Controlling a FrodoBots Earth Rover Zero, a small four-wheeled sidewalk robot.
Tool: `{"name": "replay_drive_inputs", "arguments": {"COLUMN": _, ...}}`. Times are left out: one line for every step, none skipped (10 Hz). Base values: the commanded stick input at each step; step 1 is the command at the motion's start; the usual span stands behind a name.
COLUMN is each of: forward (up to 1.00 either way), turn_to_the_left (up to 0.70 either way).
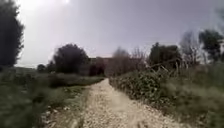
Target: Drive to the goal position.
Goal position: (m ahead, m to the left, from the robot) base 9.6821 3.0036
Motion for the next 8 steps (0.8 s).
{"name": "replay_drive_inputs", "arguments": {"forward": 1.00, "turn_to_the_left": 0.00}}
{"name": "replay_drive_inputs", "arguments": {"forward": 1.00, "turn_to_the_left": 0.00}}
{"name": "replay_drive_inputs", "arguments": {"forward": 1.00, "turn_to_the_left": 0.00}}
{"name": "replay_drive_inputs", "arguments": {"forward": 1.00, "turn_to_the_left": 0.00}}
{"name": "replay_drive_inputs", "arguments": {"forward": 1.00, "turn_to_the_left": 0.00}}
{"name": "replay_drive_inputs", "arguments": {"forward": 1.00, "turn_to_the_left": 0.00}}
{"name": "replay_drive_inputs", "arguments": {"forward": 1.00, "turn_to_the_left": 0.00}}
{"name": "replay_drive_inputs", "arguments": {"forward": 1.00, "turn_to_the_left": 0.00}}
